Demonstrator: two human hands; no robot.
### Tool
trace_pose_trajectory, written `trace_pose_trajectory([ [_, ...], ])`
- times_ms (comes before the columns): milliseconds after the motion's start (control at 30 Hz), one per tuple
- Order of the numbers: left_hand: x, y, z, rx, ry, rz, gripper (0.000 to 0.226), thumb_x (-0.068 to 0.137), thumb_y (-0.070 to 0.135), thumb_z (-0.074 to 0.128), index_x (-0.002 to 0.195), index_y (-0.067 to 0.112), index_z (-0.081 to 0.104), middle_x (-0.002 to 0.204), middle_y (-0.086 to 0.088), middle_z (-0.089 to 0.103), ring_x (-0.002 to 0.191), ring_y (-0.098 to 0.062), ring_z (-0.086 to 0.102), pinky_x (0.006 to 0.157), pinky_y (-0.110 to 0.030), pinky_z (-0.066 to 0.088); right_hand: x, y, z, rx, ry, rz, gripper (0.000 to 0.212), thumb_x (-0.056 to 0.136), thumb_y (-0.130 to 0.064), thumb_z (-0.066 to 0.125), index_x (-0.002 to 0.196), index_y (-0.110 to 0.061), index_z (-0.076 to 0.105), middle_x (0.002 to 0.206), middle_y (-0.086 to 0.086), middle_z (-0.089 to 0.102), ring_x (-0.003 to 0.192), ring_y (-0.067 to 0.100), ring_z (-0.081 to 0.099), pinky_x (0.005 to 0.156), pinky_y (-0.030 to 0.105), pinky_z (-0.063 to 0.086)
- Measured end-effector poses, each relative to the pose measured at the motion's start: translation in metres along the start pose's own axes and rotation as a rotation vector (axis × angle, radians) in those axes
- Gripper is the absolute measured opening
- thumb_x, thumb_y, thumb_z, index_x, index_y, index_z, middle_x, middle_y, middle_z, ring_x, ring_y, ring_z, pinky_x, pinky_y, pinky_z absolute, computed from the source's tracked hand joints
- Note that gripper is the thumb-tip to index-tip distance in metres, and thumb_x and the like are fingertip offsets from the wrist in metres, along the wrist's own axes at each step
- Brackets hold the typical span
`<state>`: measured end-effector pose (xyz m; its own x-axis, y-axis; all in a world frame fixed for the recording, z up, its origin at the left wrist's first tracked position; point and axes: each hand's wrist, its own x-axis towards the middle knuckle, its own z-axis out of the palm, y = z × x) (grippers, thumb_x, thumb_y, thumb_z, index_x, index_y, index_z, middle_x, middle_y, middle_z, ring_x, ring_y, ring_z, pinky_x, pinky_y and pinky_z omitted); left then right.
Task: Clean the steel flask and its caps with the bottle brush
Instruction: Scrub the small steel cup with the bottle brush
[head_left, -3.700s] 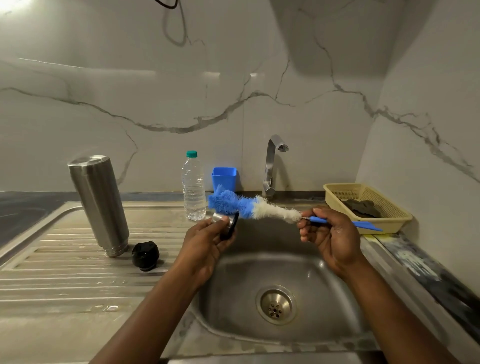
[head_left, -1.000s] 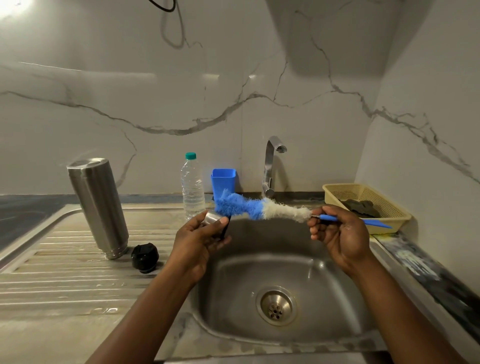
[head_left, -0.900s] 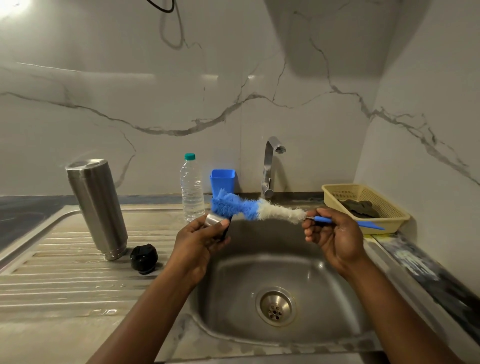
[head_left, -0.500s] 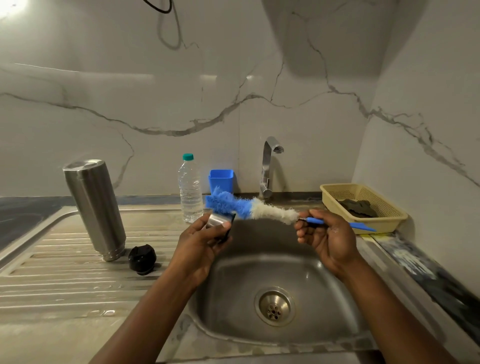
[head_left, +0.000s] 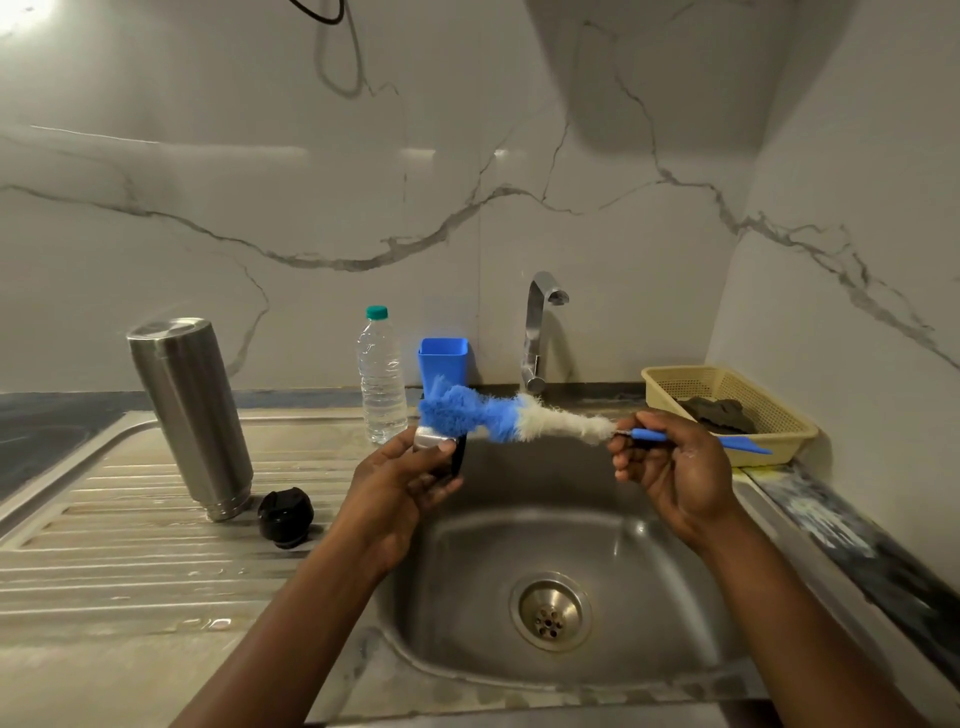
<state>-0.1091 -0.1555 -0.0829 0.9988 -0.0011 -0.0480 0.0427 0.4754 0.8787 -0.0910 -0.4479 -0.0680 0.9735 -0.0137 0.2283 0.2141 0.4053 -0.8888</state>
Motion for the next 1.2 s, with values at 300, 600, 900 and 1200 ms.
trace_pose_trajectory([
  [300, 0.002, -0.007, 0.003, -0.021, -0.002, -0.035, 0.052, 0.081, -0.012, 0.071, 0.130, 0.006, 0.064, 0.109, -0.017, 0.079, 0.102, -0.035, 0.078, 0.085, -0.046, 0.066, 0.001, 0.003, 0.001, -0.009, -0.009, 0.024, 0.037, 0.105, -0.012, 0.039, 0.087, 0.004, 0.068, 0.072, 0.020, 0.068, 0.055, 0.023, 0.064, 0.050, 0.030, 0.056],
  [600, 0.007, -0.005, -0.002, -0.045, 0.018, -0.014, 0.060, 0.088, -0.012, 0.067, 0.143, 0.011, 0.061, 0.121, -0.018, 0.076, 0.106, -0.034, 0.077, 0.081, -0.044, 0.067, 0.003, 0.006, -0.002, 0.014, 0.035, 0.043, 0.036, 0.104, -0.012, 0.041, 0.086, 0.002, 0.068, 0.070, 0.019, 0.068, 0.053, 0.022, 0.063, 0.049, 0.029, 0.054],
  [900, 0.000, -0.008, 0.002, 0.133, -0.014, 0.001, 0.054, 0.079, -0.006, 0.078, 0.130, 0.003, 0.067, 0.112, -0.020, 0.078, 0.101, -0.033, 0.078, 0.080, -0.038, 0.066, 0.000, 0.005, 0.001, -0.048, -0.014, 0.014, 0.038, 0.105, -0.012, 0.040, 0.086, 0.003, 0.069, 0.073, 0.022, 0.068, 0.056, 0.024, 0.064, 0.050, 0.031, 0.056],
  [1200, 0.001, -0.003, -0.002, 0.062, 0.020, -0.009, 0.066, 0.074, -0.009, 0.081, 0.136, 0.005, 0.060, 0.115, -0.017, 0.078, 0.101, -0.028, 0.079, 0.074, -0.031, 0.065, 0.001, 0.008, -0.001, -0.031, 0.010, 0.045, 0.036, 0.105, -0.013, 0.041, 0.091, 0.004, 0.069, 0.073, 0.020, 0.069, 0.056, 0.024, 0.064, 0.050, 0.030, 0.055],
])
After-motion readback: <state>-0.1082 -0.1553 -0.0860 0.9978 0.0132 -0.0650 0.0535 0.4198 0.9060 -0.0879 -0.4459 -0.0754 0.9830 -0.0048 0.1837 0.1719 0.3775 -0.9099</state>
